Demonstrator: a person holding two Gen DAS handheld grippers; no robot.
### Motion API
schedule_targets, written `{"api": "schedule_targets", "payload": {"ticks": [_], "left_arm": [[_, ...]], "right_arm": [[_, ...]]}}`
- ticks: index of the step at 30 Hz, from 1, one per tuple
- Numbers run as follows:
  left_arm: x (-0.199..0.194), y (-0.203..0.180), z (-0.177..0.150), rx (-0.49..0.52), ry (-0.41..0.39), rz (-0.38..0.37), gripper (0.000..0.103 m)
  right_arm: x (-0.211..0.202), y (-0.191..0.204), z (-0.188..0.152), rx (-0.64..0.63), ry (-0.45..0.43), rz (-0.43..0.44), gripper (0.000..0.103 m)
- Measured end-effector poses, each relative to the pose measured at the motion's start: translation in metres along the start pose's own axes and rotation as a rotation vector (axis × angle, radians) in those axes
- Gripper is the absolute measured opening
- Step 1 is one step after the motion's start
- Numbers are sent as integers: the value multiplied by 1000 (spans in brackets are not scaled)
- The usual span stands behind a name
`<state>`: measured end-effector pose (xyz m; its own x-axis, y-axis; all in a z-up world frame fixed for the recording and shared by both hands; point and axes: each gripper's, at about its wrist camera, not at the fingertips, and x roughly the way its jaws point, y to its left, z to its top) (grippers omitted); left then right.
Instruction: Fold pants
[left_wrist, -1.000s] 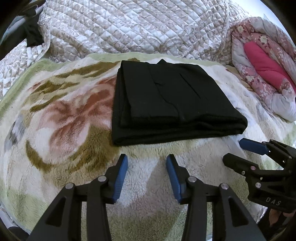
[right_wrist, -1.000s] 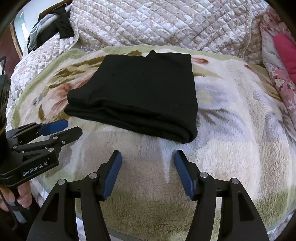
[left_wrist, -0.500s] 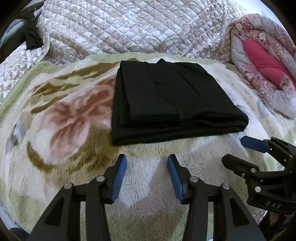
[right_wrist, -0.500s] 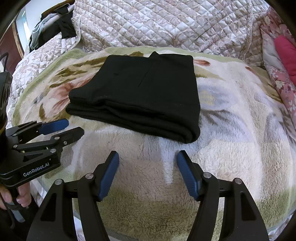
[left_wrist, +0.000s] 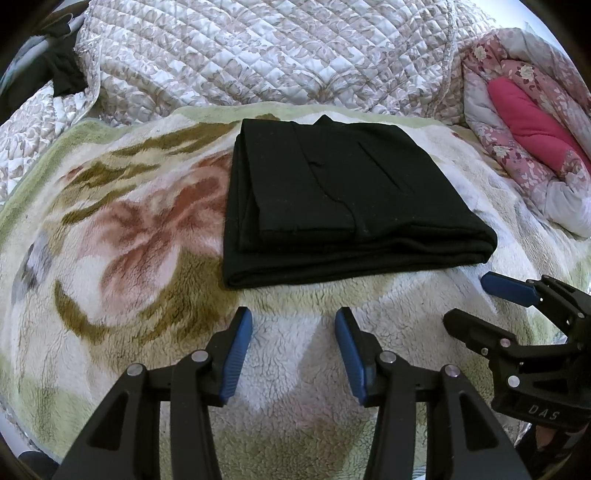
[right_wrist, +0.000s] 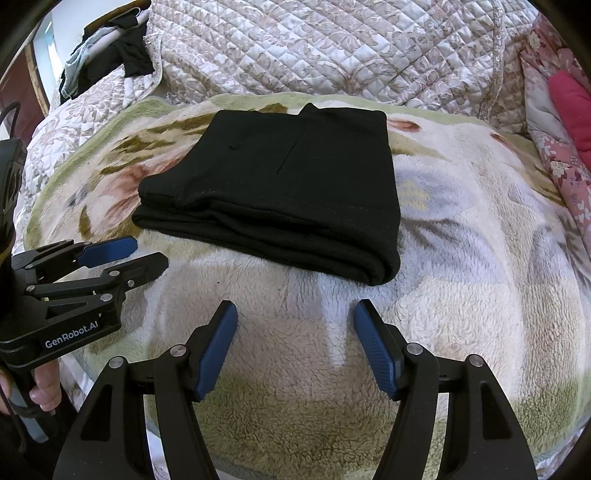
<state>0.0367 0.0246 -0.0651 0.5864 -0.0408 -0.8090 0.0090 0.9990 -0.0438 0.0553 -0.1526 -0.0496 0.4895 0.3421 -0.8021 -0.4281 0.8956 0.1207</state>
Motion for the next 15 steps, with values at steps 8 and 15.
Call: {"api": "schedule_targets", "payload": {"ticks": [8, 15], "left_arm": [[0, 0, 0, 4, -1, 0, 50], [0, -1, 0, 6, -1, 2, 50]], "right_arm": [[0, 1, 0, 0, 0, 0, 66], [0, 1, 0, 0, -1, -1, 66]]}}
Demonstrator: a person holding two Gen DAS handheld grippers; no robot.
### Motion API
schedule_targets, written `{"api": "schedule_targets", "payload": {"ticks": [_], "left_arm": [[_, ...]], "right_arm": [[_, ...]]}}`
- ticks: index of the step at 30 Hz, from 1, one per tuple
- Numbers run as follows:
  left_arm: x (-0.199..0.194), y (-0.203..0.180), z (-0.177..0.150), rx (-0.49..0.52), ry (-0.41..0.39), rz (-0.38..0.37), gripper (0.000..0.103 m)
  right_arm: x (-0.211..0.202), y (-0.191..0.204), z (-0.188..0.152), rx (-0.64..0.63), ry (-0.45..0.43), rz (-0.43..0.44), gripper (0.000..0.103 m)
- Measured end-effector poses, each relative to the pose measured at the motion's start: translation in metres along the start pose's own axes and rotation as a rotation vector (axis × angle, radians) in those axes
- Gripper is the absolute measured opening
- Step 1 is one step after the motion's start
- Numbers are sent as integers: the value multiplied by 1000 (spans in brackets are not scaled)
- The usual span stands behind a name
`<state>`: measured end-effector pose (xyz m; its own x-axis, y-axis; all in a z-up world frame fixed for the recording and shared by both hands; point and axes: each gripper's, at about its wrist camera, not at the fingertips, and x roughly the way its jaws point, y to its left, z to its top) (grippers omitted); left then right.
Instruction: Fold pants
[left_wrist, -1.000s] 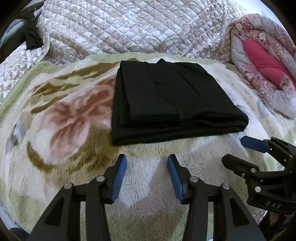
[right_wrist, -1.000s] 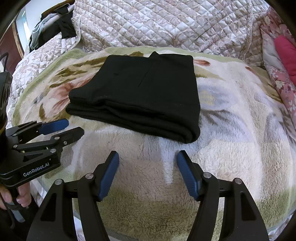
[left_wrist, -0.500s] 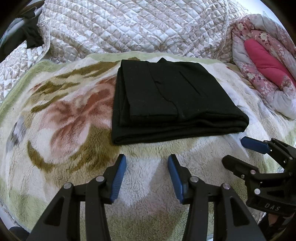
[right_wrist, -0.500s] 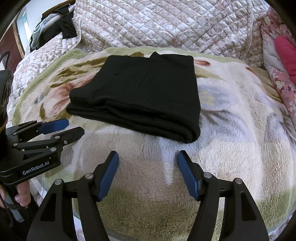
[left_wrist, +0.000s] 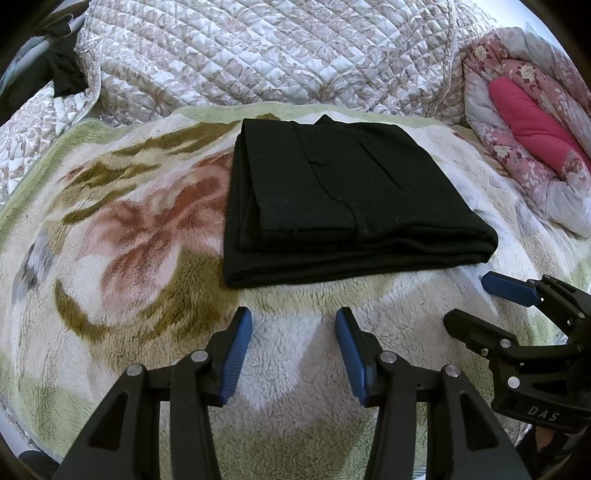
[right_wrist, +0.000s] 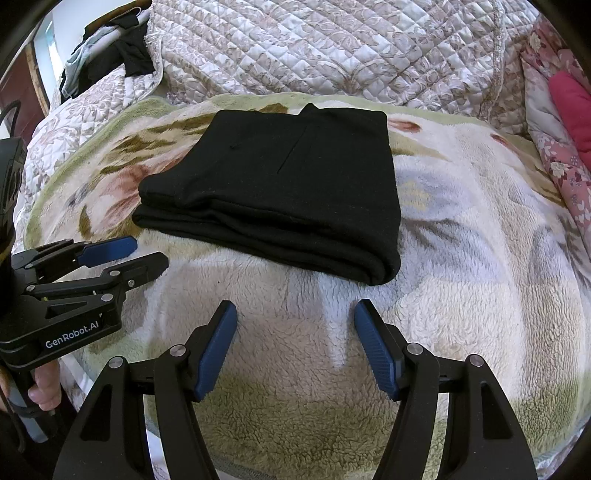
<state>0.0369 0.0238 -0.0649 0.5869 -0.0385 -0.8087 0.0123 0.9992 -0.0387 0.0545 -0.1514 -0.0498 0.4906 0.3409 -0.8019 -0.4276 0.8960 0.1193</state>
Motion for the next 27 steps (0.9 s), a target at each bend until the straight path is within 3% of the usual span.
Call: {"api": "schedule_targets", "payload": {"ticks": [27], "left_arm": [[0, 0, 0, 5, 2, 7, 50]], "right_arm": [[0, 0, 0, 2, 2, 0, 67]]}}
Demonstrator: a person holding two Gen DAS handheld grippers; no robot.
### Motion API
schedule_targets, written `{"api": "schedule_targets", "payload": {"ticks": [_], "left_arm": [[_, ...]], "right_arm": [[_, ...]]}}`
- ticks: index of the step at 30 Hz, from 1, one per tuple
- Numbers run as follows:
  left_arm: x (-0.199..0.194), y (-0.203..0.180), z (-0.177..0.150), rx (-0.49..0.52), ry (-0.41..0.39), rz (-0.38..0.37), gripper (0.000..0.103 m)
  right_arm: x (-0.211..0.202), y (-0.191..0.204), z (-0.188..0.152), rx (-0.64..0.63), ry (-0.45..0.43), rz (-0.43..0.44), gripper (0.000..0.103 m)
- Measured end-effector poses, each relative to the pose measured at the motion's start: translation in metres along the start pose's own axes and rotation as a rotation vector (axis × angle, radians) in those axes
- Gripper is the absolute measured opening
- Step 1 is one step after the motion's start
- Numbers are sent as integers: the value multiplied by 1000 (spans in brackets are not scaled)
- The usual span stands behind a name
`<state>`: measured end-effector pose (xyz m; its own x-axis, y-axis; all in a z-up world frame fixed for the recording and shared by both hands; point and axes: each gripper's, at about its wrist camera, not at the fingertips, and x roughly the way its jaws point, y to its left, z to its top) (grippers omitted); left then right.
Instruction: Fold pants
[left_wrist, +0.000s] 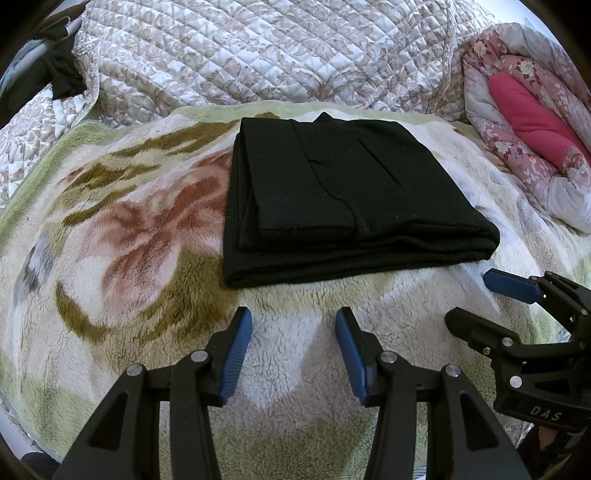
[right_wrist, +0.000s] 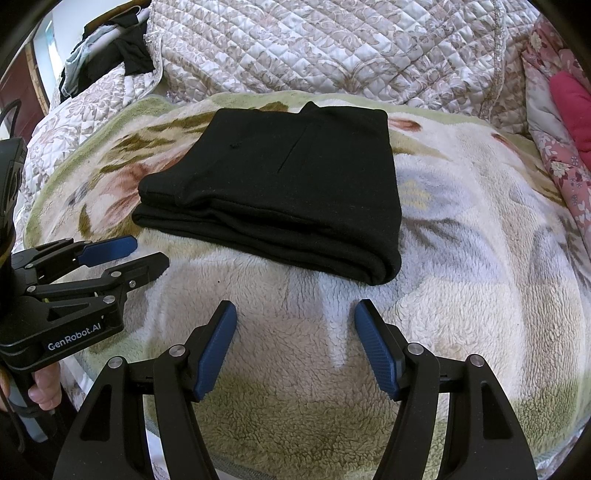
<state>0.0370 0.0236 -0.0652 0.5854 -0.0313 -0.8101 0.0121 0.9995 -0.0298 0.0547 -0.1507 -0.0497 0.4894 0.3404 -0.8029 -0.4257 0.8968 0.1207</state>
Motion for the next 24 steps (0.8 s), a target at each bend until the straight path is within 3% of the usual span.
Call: {"api": "schedule_targets", "payload": {"ticks": [24], "left_arm": [[1, -1, 0, -1, 1, 3, 51]], "right_arm": [[0, 0, 0, 0, 1, 0, 67]]}}
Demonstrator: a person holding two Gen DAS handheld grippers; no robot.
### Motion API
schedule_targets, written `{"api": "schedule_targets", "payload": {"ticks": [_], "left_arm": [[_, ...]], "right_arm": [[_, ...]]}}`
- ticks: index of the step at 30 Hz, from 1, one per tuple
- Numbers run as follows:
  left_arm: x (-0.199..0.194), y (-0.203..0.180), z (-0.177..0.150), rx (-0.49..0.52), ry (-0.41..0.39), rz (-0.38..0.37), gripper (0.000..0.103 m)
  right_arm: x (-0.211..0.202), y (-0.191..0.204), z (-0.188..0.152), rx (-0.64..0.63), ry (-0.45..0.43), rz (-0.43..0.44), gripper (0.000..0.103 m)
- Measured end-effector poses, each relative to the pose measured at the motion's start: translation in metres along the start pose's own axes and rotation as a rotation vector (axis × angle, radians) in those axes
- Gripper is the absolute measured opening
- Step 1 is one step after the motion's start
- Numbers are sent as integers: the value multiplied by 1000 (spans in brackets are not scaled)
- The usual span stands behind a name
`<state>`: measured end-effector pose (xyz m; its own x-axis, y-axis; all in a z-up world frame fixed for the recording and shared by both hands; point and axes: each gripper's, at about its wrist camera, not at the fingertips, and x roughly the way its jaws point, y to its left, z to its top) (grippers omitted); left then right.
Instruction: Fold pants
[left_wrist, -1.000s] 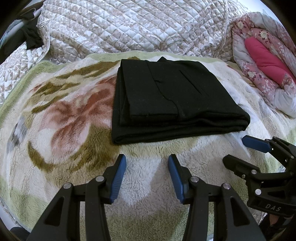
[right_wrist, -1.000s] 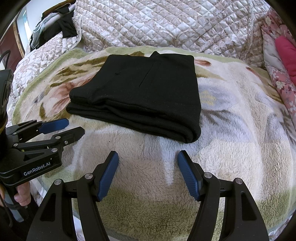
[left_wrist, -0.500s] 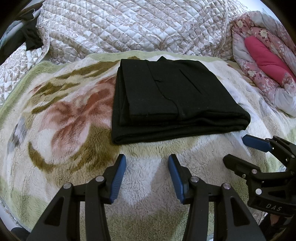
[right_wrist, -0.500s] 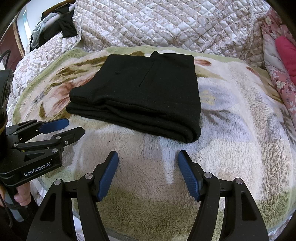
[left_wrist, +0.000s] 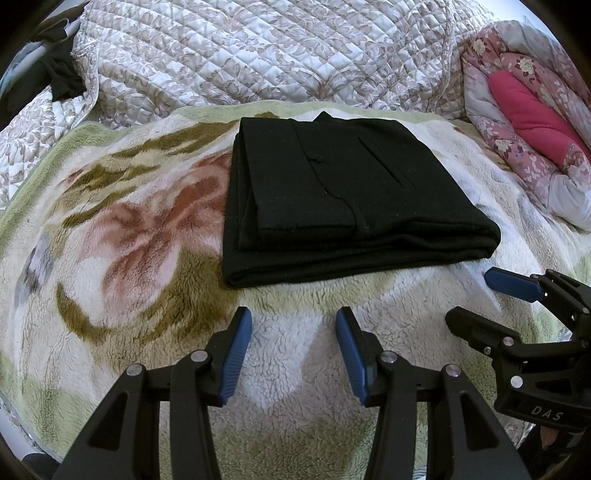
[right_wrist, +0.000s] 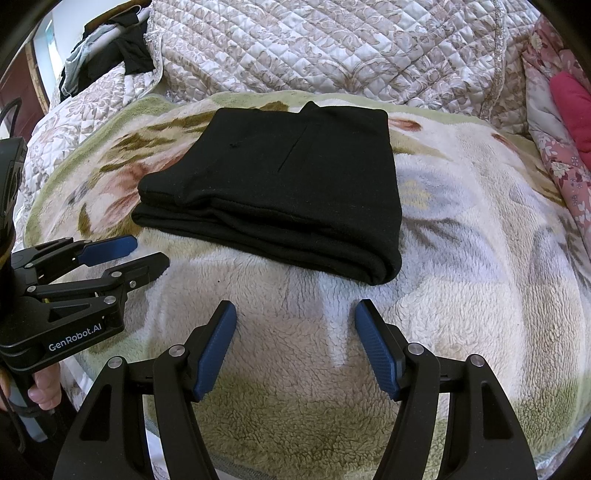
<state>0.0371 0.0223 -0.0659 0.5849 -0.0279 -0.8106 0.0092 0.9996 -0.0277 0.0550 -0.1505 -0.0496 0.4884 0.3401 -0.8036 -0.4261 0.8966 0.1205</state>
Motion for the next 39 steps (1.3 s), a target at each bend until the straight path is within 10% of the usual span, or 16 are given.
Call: {"api": "schedule_targets", "payload": {"ticks": [39], "left_arm": [[0, 0, 0, 5, 0, 7, 51]], "right_arm": [[0, 1, -1, -7, 6, -8, 68]]}}
